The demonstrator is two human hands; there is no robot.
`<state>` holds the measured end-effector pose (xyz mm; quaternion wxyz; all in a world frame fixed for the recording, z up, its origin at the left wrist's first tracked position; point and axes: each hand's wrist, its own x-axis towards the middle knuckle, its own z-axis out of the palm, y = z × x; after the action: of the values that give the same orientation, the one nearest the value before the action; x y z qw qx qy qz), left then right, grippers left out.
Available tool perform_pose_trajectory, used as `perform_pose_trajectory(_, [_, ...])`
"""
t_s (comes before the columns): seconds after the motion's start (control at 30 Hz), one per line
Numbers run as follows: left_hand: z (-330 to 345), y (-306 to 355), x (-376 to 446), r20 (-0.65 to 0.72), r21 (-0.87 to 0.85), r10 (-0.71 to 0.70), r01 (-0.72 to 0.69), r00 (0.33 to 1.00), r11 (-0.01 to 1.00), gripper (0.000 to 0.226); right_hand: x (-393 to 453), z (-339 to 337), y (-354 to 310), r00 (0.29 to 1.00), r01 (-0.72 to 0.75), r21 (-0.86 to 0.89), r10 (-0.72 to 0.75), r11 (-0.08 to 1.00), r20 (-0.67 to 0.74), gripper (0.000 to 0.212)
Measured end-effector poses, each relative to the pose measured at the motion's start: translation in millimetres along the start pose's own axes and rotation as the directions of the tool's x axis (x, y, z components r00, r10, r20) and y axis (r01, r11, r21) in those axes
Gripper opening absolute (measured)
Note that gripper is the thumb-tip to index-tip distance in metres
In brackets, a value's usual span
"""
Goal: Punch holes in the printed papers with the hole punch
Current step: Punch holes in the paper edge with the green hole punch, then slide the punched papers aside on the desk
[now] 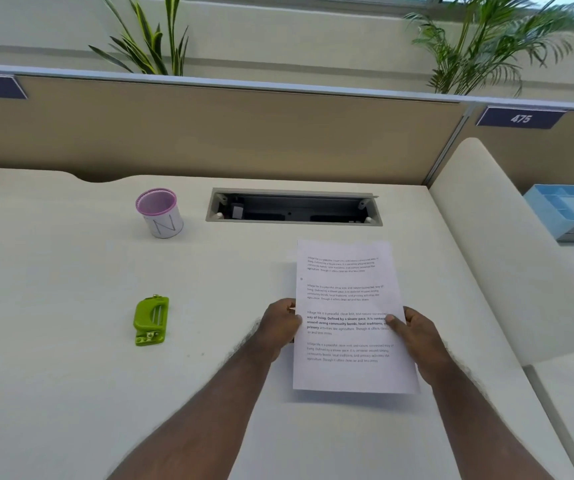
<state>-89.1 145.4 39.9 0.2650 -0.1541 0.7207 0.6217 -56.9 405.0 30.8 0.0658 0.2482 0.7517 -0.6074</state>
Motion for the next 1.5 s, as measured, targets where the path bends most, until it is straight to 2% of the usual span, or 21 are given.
perform_pose_trajectory(0.13, [17.8,3.7,20.8,0.010,-0.016,-0.012,0.012,1.000,1.000,0.045,18.6,-12.0,-1.9,0.999,-0.042,-0.067,0.040,0.997,-0.033,0.023])
perform_pose_trajectory(0.27, [35.9,5.2,36.9,-0.002,-0.015,0.005,-0.005,1.000,1.000,0.042,33.6,-22.0,-3.1,0.996,-0.084,-0.021,0.083,0.996,-0.037,0.037])
perform_pose_trajectory(0.37, [46.2,5.4,48.4,-0.036,0.028,0.046,-0.045,0.998,0.999,0.044,46.7,-25.0,-1.9,0.992,-0.098,-0.077,0.091,0.992,-0.086,0.039])
perform_pose_trajectory(0.53, [54.1,6.6,59.0,-0.086,0.215,0.130,-0.109,0.988,0.971,0.048,57.4,-24.6,1.3,0.990,-0.090,-0.151,0.072,0.984,-0.120,0.038])
perform_pose_trajectory(0.67, [53.9,7.7,61.4,-0.111,0.487,0.186,-0.110,0.976,0.866,0.041,59.2,-26.6,6.5,0.991,-0.086,-0.180,0.065,0.980,-0.119,0.038])
perform_pose_trajectory(0.73, [54.6,7.1,61.7,-0.136,0.552,0.203,-0.096,0.970,0.828,0.032,59.6,-27.7,8.1,0.991,-0.085,-0.249,0.055,0.965,-0.123,0.048])
perform_pose_trajectory(0.8, [55.8,6.3,60.0,-0.162,0.604,0.212,-0.074,0.964,0.794,0.035,58.7,-29.7,9.4,0.989,-0.054,-0.341,0.003,0.938,-0.148,0.053])
perform_pose_trajectory(0.97, [45.2,1.4,48.2,-0.163,0.662,0.259,-0.089,0.952,0.744,0.049,43.3,-31.8,10.8,0.967,0.050,-0.485,-0.164,0.873,-0.194,0.046])
perform_pose_trajectory(1.13, [14.9,-23.2,23.6,-0.180,0.745,0.382,-0.128,0.906,0.655,0.043,13.5,-2.1,15.0,0.940,0.218,-0.557,-0.326,0.801,-0.100,0.040])
perform_pose_trajectory(1.27, [-24.4,-47.7,4.7,-0.228,0.804,0.448,-0.092,0.864,0.587,0.044,-12.1,40.1,16.5,0.931,0.301,-0.613,-0.363,0.731,0.024,0.039])
perform_pose_trajectory(1.37, [-59.7,-63.9,-8.1,-0.289,0.805,0.461,-0.048,0.839,0.592,0.044,-30.4,80.1,15.5,0.907,0.390,-0.632,-0.399,0.670,0.137,0.040])
perform_pose_trajectory(1.5, [-108.1,-80.9,-18.6,-0.381,0.761,0.476,-0.024,0.793,0.648,0.046,-51.2,135.1,13.8,0.871,0.484,-0.627,-0.405,0.610,0.278,0.040])
